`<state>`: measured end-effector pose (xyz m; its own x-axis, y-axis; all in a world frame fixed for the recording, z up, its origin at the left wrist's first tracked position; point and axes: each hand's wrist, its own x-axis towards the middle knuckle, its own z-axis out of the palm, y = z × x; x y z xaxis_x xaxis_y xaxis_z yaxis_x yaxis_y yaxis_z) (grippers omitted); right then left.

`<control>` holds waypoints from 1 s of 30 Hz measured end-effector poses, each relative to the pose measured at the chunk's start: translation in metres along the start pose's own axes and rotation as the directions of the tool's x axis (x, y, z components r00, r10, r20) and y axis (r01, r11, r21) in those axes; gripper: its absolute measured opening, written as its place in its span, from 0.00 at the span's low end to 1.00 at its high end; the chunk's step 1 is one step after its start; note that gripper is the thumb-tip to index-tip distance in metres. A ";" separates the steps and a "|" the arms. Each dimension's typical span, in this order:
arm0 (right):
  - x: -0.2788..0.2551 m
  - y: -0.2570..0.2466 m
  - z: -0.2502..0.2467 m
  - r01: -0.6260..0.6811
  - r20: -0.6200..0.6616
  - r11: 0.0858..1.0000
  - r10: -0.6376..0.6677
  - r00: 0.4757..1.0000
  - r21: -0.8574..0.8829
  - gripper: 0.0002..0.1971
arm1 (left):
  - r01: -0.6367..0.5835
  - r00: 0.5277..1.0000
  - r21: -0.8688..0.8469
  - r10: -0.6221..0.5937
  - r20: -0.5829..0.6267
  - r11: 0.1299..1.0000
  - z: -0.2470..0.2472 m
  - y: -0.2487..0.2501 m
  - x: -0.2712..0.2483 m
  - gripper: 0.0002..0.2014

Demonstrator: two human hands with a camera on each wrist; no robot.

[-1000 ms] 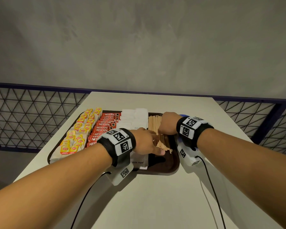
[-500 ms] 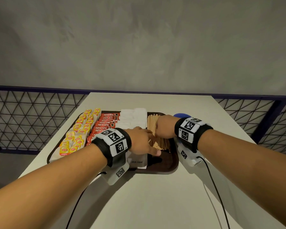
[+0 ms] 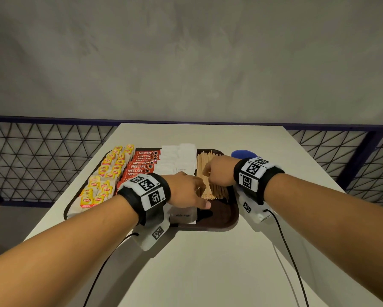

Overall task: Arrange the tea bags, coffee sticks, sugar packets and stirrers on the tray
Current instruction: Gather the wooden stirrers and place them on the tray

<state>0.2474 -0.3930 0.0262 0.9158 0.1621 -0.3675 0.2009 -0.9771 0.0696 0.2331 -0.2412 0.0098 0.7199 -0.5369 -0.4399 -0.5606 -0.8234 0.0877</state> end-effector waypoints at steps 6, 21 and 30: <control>-0.010 0.002 -0.003 -0.023 -0.009 0.999 0.023 1.000 -0.038 0.18 | -0.061 0.997 -0.024 0.060 -0.050 0.998 -0.001 0.004 -0.007 0.29; -0.056 -0.028 0.008 0.094 0.123 0.973 -0.069 0.990 -0.211 0.12 | -0.049 0.999 0.135 0.051 -0.014 0.990 0.002 0.035 -0.021 0.14; -0.052 -0.021 0.012 0.058 0.059 0.994 -0.053 0.997 -0.093 0.12 | -0.030 0.998 0.132 0.036 -0.045 0.991 -0.002 0.034 -0.014 0.12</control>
<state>0.1919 -0.3820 0.0329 0.8817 0.2054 -0.4248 0.2855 -0.9490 0.1337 0.2044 -0.2620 0.0205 0.7168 -0.5740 -0.3960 -0.6308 -0.7757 -0.0175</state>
